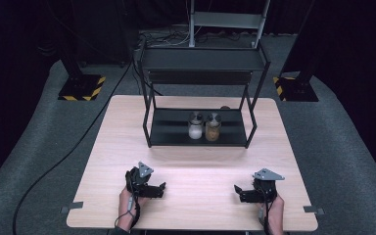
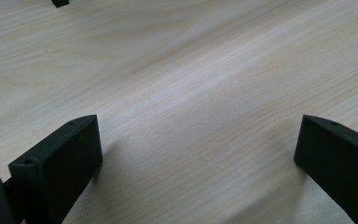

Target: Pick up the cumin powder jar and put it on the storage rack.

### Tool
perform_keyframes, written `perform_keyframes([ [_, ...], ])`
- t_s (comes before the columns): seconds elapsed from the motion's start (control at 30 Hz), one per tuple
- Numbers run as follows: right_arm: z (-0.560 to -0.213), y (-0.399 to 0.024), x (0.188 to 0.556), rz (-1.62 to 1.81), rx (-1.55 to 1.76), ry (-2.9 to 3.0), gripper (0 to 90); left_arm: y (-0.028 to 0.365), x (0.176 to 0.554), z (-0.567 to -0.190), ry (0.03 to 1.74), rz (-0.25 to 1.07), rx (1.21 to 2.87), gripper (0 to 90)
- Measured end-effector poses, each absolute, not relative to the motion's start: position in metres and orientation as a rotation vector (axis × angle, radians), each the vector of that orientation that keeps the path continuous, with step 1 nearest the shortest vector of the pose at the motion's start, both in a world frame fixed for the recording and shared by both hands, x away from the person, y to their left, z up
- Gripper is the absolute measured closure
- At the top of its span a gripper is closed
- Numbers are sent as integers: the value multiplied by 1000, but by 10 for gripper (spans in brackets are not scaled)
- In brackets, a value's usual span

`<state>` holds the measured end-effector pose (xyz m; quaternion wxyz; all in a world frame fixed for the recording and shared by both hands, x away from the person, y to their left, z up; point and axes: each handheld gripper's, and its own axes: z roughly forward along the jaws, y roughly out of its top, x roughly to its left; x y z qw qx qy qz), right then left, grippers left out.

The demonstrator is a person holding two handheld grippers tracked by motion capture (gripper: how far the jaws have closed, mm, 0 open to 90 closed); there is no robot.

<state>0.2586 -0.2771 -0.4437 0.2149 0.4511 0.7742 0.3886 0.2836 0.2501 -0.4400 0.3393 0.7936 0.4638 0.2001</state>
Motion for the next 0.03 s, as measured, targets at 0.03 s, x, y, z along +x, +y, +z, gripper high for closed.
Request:
perform_keyframes([
  [0.03,-444,-277,258,1079,1250,2147,4,250,284,-440,1208,521,2066,4],
])
